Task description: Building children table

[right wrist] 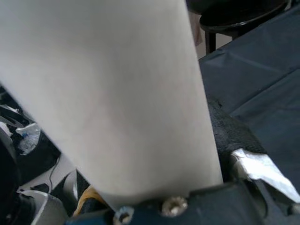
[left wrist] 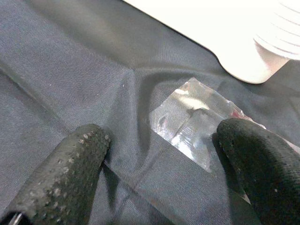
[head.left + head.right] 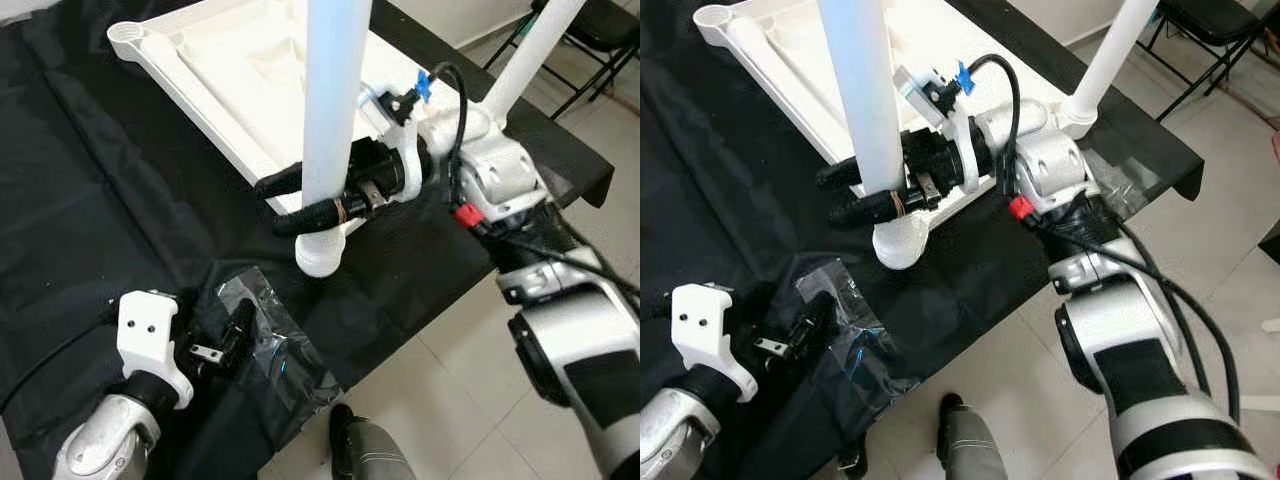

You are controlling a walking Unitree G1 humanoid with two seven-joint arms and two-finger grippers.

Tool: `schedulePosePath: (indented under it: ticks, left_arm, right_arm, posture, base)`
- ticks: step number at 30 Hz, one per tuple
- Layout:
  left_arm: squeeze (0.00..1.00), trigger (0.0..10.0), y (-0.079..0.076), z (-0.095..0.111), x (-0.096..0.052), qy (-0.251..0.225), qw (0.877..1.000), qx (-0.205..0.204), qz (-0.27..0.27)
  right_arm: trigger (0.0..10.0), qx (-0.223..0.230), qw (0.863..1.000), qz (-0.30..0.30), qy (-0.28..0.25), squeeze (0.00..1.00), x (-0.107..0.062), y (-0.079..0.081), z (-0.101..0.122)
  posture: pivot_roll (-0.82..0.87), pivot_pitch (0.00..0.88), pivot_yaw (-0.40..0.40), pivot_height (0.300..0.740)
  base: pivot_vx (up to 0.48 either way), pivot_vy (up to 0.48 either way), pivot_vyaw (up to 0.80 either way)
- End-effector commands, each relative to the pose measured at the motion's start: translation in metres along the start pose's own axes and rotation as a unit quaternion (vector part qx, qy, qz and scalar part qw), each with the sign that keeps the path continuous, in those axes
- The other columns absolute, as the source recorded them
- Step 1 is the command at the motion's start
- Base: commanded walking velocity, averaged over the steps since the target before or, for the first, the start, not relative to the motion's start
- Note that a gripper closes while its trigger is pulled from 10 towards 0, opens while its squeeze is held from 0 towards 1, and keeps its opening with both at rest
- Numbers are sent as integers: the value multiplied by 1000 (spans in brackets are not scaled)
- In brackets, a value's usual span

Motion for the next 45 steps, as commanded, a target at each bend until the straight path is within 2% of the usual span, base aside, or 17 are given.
schedulePosePath:
  ticks: [1, 7, 10, 18, 33, 45]
  left_arm:
    - [0, 10000, -3, -2, -1, 2, 1000, -4, -4]
    - [0, 10000, -4, 1, 1, -6, 1000, 2, -14]
    - [0, 10000, -4, 6, 1, -13, 1000, 2, -20]
    - [0, 10000, -2, 10, -3, -16, 1000, -1, -17]
    - [0, 10000, -3, 14, -11, -13, 1000, 3, -19]
    - [0, 10000, -3, 14, -11, -9, 1000, 1, -23]
  right_arm:
    - [10000, -23, 1000, 15, 0, 0, -4, 3, 5]
    - [10000, -34, 999, 22, -10, 0, -8, 6, 8]
    - [10000, -59, 998, 34, -4, 0, -7, 10, 11]
    - [10000, -84, 996, 27, 12, 0, -9, 8, 7]
    - [10000, -79, 996, 25, -12, 0, -10, 11, 3]
    - [10000, -65, 997, 27, -27, 0, -16, 22, -2]
  posture:
    - [-30, 336, -100, 740]
    - [-19, 348, -100, 740]
    - [-10, 377, -92, 740]
    - [0, 407, -83, 740]
    - [10, 430, -71, 740]
    - [4, 417, -61, 740]
  base:
    - [0, 0, 0]
    - [0, 0, 0]
    - [0, 0, 0]
    - [0, 0, 0]
    - [0, 0, 0]
    - [0, 0, 0]
Point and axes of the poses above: a point about 5 cm out from each wrist's last joint towards the gripper, its own x axis pointing out of the wrist towards the gripper, its own z axis along the axis of the wrist's last joint, y = z × x, the point moved 1 cm from there along x, pointing out of the wrist towards the gripper, and after that the axes turned 2 degrees about -x, right-handed, at the moved point
